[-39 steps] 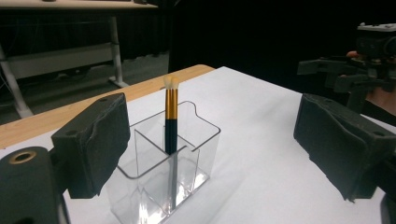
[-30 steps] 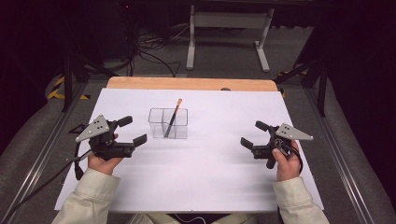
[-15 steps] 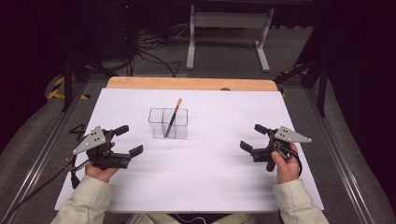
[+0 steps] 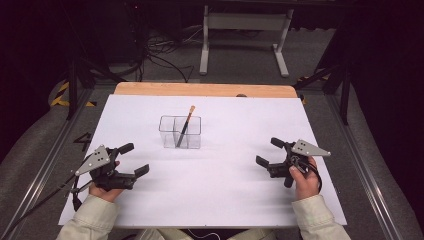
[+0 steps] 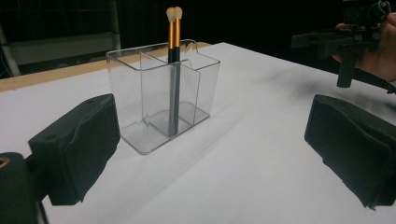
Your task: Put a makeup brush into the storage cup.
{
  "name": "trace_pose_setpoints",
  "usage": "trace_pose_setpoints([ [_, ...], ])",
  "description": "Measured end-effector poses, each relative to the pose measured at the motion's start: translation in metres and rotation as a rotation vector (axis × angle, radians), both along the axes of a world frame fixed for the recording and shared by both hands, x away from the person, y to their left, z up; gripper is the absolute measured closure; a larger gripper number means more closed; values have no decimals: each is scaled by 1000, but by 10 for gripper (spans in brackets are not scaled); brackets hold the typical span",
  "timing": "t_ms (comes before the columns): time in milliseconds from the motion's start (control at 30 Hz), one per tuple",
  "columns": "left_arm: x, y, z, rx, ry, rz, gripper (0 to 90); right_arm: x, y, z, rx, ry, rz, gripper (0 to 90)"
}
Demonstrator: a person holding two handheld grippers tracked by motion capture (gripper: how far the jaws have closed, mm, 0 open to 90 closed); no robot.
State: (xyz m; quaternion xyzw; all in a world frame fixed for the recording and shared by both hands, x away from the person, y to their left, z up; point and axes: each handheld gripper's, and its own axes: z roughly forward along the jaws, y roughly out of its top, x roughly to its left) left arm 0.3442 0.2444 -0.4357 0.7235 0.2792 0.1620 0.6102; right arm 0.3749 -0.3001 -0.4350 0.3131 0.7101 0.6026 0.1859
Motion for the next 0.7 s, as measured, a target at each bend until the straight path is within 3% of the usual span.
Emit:
trace_pose_setpoints([
  [233,-5,-1,-15,6,25,30,39,-1,1,-6,10,13,6,17],
  [467,1,1,-20,9,44,47,34,-2,2,-13,15,28,11,17],
  [700,2,1,-20,4,34,54,35,-3,5,-17,4,38,21,17],
])
